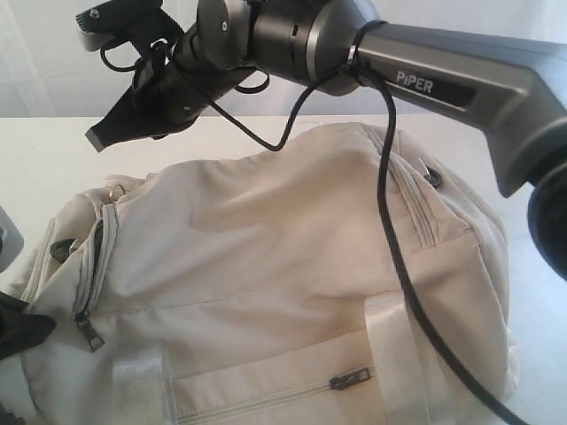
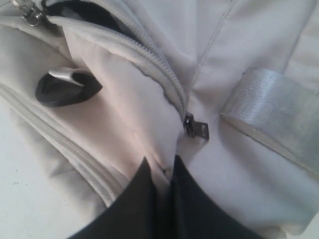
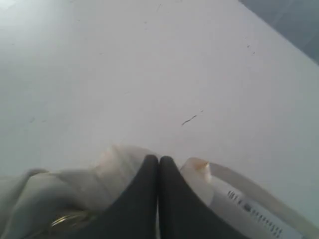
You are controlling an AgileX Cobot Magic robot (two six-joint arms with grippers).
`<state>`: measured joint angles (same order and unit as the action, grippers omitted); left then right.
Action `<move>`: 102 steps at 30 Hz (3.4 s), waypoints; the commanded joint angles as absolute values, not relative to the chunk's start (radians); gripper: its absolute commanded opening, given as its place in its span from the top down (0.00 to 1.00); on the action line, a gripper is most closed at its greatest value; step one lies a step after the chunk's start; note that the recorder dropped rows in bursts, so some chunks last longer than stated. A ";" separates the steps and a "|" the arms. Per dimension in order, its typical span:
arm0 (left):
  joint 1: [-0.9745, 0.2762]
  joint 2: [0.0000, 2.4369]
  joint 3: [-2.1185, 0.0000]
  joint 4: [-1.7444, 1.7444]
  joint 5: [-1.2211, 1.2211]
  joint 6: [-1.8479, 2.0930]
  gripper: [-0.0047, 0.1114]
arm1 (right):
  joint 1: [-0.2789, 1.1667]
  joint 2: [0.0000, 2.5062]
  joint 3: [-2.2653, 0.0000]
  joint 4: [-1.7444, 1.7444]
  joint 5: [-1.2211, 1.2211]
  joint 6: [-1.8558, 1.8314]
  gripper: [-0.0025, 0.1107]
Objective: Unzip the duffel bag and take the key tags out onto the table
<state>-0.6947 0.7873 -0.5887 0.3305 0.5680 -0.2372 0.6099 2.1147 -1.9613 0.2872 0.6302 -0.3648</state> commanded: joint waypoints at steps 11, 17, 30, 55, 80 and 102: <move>-0.700 0.777 -0.586 0.304 0.607 -0.228 0.96 | 0.608 2.086 -1.965 0.508 0.901 -0.346 0.49; -0.700 0.777 -0.586 0.304 0.605 -0.228 0.96 | 0.608 2.126 -1.965 0.532 0.878 -0.303 0.50; -0.700 0.777 -0.586 0.306 0.600 -0.228 0.96 | 0.608 2.184 -1.965 0.609 0.853 -0.303 0.50; -0.700 0.777 -0.586 0.306 0.600 -0.228 0.96 | 0.605 2.102 -1.965 0.546 0.779 -0.310 0.98; -0.700 0.640 -0.586 0.541 0.873 -0.319 0.96 | 0.514 2.156 -1.969 0.490 0.506 -0.317 0.98; -0.700 0.640 -0.586 0.576 0.889 -0.343 0.96 | 0.361 2.115 -1.991 0.198 0.758 -0.194 0.98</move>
<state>-0.6984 0.6525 -0.5887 0.5364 0.7995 -0.3348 0.3884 2.1357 -1.9822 0.3050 0.7445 -0.2434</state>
